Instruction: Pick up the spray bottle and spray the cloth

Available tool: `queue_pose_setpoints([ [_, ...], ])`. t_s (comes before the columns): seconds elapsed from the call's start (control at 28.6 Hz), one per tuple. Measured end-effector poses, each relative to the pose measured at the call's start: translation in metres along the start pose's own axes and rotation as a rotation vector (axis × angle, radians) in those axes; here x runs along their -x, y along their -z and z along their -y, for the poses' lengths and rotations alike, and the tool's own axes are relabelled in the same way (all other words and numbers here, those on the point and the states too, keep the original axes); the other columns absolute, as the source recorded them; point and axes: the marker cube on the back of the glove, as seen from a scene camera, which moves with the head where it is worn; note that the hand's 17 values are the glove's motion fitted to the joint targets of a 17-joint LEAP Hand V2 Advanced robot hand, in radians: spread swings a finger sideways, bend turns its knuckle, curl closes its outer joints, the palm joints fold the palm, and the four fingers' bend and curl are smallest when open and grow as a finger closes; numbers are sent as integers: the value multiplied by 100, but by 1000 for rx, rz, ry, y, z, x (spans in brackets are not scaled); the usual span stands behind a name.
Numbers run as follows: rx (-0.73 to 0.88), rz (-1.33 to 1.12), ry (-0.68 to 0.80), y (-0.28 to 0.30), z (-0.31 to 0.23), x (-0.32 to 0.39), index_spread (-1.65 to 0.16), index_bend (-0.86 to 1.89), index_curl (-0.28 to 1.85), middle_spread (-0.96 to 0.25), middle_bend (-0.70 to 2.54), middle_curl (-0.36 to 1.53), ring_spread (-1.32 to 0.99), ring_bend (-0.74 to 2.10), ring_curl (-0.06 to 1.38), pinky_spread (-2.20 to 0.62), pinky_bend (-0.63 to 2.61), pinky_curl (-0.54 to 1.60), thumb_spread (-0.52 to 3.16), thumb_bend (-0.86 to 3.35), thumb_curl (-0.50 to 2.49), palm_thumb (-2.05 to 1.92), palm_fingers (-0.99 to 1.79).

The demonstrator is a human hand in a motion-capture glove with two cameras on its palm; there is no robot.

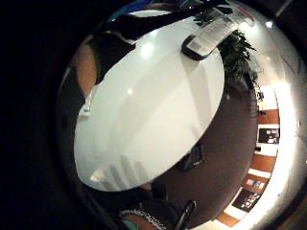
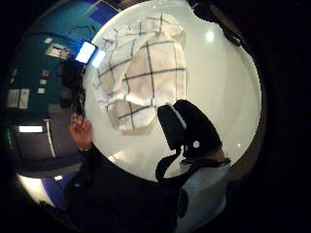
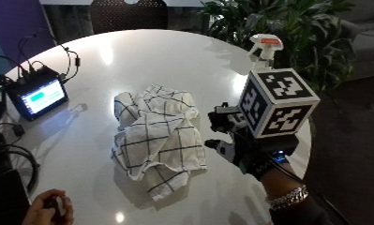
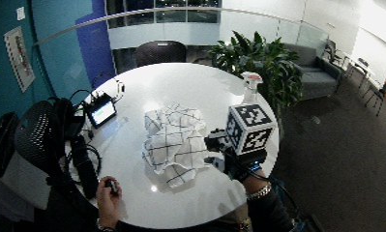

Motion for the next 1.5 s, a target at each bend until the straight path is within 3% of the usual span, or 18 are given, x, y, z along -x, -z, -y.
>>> queue_pose_setpoints([
  [0.45,-254,249,-339,0,67,-52,-36,14,24,-3,24,31,-2,38,28,24,34,30,118,13,23,62,68],
  [0.84,-579,512,-608,13,112,-100,-32,10,24,-5,24,34,-4,48,34,15,32,32,121,11,28,70,83],
  [1.15,-663,659,-684,5,137,-116,-29,12,25,-6,19,36,-5,45,36,13,35,35,121,10,32,76,72],
  [1.5,-753,896,-645,5,157,-123,-29,16,28,-7,22,37,-4,33,33,17,31,34,119,8,37,84,69],
])
